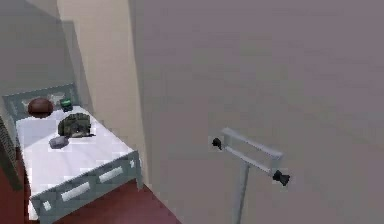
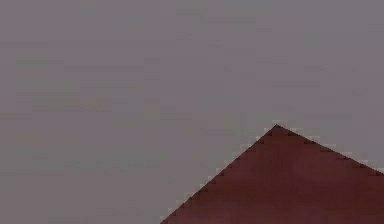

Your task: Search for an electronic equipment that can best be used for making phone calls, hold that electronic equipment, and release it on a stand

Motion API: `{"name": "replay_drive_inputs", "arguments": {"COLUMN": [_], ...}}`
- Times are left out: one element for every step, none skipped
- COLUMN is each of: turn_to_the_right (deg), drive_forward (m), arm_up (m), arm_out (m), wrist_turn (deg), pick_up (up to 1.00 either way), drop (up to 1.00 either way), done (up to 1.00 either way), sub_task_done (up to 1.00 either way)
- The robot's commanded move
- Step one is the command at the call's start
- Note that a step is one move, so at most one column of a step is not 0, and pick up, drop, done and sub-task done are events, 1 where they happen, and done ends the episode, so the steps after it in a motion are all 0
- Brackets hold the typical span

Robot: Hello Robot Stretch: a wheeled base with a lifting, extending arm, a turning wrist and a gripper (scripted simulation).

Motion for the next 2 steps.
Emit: {"name": "replay_drive_inputs", "arguments": {"turn_to_the_right": [-42.0,0.0], "drive_forward": [0.0,0.15], "arm_up": [0.0,0.0], "arm_out": [0.0,0.0], "wrist_turn": [0.0,0.0], "pick_up": [0.0,0.0], "drop": [0.0,0.0], "done": [0.0,0.0], "sub_task_done": [0.0,0.0]}}
